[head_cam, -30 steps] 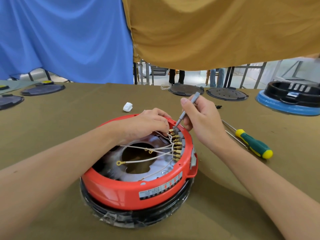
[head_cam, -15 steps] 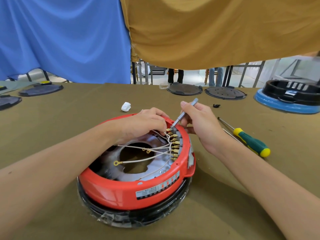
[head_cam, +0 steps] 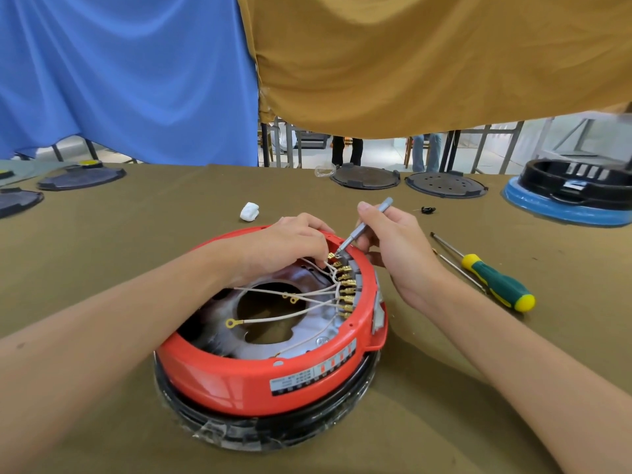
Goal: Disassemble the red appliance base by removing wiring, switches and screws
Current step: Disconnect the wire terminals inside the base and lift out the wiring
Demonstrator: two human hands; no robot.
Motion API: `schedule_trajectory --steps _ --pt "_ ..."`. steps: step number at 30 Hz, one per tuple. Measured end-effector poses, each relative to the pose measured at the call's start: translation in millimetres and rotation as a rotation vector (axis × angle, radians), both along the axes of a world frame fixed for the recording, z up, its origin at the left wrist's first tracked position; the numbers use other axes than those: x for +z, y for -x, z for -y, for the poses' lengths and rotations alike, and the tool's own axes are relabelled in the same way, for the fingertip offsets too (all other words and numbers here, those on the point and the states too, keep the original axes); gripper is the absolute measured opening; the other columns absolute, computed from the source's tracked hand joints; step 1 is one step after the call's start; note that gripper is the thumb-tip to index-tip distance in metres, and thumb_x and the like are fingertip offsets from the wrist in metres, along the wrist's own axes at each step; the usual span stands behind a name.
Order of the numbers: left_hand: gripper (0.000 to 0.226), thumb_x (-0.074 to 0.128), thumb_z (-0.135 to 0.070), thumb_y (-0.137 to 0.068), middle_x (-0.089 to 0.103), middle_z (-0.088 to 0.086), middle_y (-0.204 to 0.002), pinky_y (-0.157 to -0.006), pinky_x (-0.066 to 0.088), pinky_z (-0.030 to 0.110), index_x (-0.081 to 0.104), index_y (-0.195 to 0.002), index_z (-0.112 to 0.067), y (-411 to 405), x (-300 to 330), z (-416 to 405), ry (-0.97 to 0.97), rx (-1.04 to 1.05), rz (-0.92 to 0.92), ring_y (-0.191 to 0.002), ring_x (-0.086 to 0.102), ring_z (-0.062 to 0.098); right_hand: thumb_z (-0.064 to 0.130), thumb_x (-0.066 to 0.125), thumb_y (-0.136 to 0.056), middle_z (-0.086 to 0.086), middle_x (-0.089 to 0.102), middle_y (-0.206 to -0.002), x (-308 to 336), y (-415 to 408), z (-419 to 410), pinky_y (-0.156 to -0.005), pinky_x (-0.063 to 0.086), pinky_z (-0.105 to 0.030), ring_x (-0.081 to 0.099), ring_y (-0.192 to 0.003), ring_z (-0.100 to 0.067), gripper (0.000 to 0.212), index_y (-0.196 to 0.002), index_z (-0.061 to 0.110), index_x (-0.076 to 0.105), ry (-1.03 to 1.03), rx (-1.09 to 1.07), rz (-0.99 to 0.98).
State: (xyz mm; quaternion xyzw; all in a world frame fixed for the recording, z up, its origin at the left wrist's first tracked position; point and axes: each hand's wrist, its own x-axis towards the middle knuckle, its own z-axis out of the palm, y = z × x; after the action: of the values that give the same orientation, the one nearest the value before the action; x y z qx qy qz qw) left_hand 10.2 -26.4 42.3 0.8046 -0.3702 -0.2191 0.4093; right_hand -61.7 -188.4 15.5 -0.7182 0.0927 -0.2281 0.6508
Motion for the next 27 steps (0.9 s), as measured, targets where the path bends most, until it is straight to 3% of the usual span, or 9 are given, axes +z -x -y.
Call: schedule_trajectory --steps 3,6,10,13,15,19,24,27 --pt "0.019 0.058 -0.017 -0.087 0.049 -0.011 -0.128 -0.107 0.035 0.033 0.064 -0.069 -0.015 -2 -1 0 -0.016 -0.002 0.022 -0.124 0.04 0.011 0.032 0.049 -0.104 0.007 0.054 -0.054 1 0 0 -0.052 0.048 -0.02 0.054 -0.05 -0.007 0.03 -0.08 0.015 0.055 -0.122 0.005 -0.039" --pt "0.022 0.056 -0.014 -0.089 0.05 -0.011 -0.127 -0.108 0.034 0.033 0.065 -0.069 -0.015 -4 -2 0 -0.014 0.006 0.036 -0.125 0.04 0.011 0.032 0.049 -0.104 0.006 0.055 -0.054 1 0 0 -0.05 0.048 -0.021 0.053 -0.05 -0.008 0.027 -0.084 0.015 0.054 -0.182 -0.02 -0.032" --pt "0.022 0.058 -0.018 -0.091 0.052 -0.012 -0.126 -0.106 0.034 0.031 0.066 -0.07 -0.016 -6 -3 2 -0.006 0.01 0.071 -0.123 0.043 0.009 0.031 0.05 -0.104 0.008 0.054 -0.05 2 0 -3 -0.048 0.047 -0.017 0.052 -0.047 -0.005 0.033 -0.077 0.011 0.056 0.032 -0.091 0.115" --pt "0.018 0.058 -0.021 -0.094 0.057 -0.011 -0.124 -0.111 0.035 0.037 0.061 -0.077 -0.017 -10 -4 1 0.013 0.018 0.15 -0.12 0.051 0.008 0.032 0.051 -0.103 0.007 0.058 -0.051 1 1 -5 -0.049 0.045 -0.019 0.054 -0.049 -0.006 0.034 -0.077 0.01 0.056 0.148 -0.09 0.181" --pt "0.005 0.056 -0.017 -0.095 0.059 -0.01 -0.125 -0.109 0.037 0.04 0.056 -0.092 -0.021 -13 -2 -2 -0.001 0.005 0.245 -0.119 0.053 0.01 0.034 0.051 -0.103 0.005 0.06 -0.053 0 1 -5 -0.051 0.045 -0.023 0.054 -0.051 -0.009 0.035 -0.077 0.011 0.057 0.177 -0.09 0.189" --pt "0.038 0.044 -0.014 -0.097 0.054 -0.007 -0.128 -0.103 0.035 0.043 0.044 -0.129 -0.035 -27 1 -8 -0.329 0.031 0.65 -0.122 0.047 0.018 0.034 0.051 -0.103 0.003 0.062 -0.055 0 3 -4 -0.056 0.051 -0.029 0.059 -0.054 -0.011 0.036 -0.078 0.009 0.058 0.182 -0.072 0.193" --pt "0.039 0.039 -0.01 -0.099 0.062 0.002 -0.113 -0.088 0.044 0.036 0.052 -0.127 -0.035 -38 8 -17 -0.43 0.039 0.766 -0.097 0.052 0.021 0.03 0.054 -0.102 0.003 0.065 -0.058 2 5 -5 -0.059 0.055 -0.021 0.063 -0.056 -0.008 0.03 -0.082 0.008 0.06 0.162 -0.035 0.225" --pt "0.04 0.041 -0.011 -0.099 0.065 0.003 -0.118 -0.09 0.047 0.039 0.054 -0.127 -0.035 -45 14 -23 -0.477 0.071 0.81 -0.105 0.058 0.026 0.026 0.056 -0.101 0.002 0.067 -0.061 2 5 -5 -0.062 0.056 -0.022 0.066 -0.06 -0.009 0.025 -0.084 0.008 0.061 0.12 -0.006 0.234"
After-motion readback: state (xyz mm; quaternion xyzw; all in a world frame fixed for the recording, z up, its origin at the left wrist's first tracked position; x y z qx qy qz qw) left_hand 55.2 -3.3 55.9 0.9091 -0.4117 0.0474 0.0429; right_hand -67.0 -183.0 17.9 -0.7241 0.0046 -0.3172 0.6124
